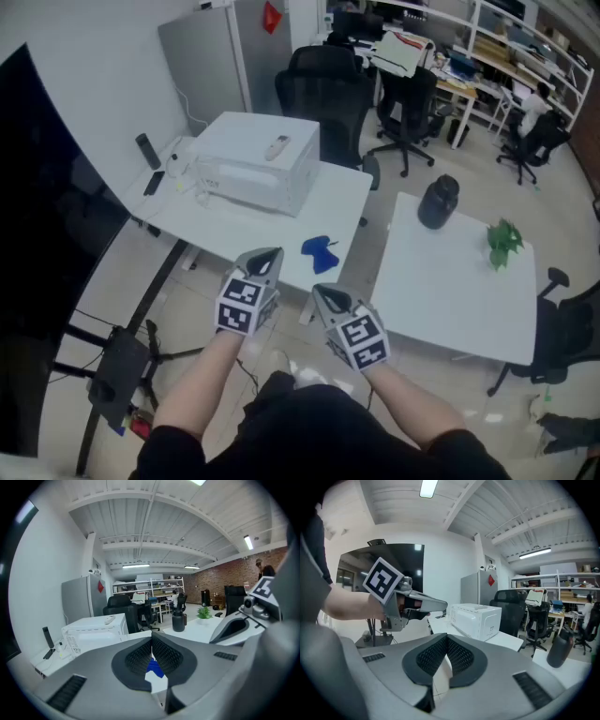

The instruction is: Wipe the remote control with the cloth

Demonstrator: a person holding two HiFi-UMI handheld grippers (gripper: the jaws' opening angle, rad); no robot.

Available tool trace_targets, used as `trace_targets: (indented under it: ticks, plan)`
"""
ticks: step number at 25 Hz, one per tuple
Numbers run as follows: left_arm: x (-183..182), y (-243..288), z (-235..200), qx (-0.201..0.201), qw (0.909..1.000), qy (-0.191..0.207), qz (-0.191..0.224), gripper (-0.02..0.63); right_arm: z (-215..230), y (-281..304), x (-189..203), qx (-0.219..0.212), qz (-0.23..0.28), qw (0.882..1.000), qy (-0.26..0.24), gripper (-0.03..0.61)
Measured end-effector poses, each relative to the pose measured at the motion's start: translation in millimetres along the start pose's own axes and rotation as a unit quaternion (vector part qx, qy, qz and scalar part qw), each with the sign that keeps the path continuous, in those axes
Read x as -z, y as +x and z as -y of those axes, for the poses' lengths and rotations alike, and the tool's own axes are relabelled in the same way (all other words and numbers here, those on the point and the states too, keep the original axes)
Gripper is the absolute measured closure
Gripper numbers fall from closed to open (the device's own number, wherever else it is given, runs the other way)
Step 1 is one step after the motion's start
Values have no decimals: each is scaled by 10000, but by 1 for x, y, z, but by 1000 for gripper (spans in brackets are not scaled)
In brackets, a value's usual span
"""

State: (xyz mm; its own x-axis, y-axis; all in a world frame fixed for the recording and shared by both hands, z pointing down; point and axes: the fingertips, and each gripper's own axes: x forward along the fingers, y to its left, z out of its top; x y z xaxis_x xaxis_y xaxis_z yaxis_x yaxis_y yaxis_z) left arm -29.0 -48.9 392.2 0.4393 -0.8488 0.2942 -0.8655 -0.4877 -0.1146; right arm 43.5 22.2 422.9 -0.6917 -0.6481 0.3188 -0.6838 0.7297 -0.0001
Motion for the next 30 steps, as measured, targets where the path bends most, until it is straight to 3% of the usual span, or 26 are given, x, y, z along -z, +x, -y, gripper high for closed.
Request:
trace_targets:
  ticks: [13, 20, 25, 30]
  plan:
    - [-42, 174, -168, -579, 9981, -10, -196, 361, 96, 113, -7, 296, -368, 9987, 192, 571]
    - [-47, 277, -246, -676, 9958, 2, -612, 351, 137, 176, -4, 502, -632, 9956, 473, 571]
    - [-25, 327, -259, -462, 9934, -29, -1046, 344, 164, 197, -3, 720, -708, 9928, 640, 571]
    - [-10, 343, -262, -301, 9885, -25, -1479, 346, 177, 210, -1, 809, -734, 9912, 753, 571]
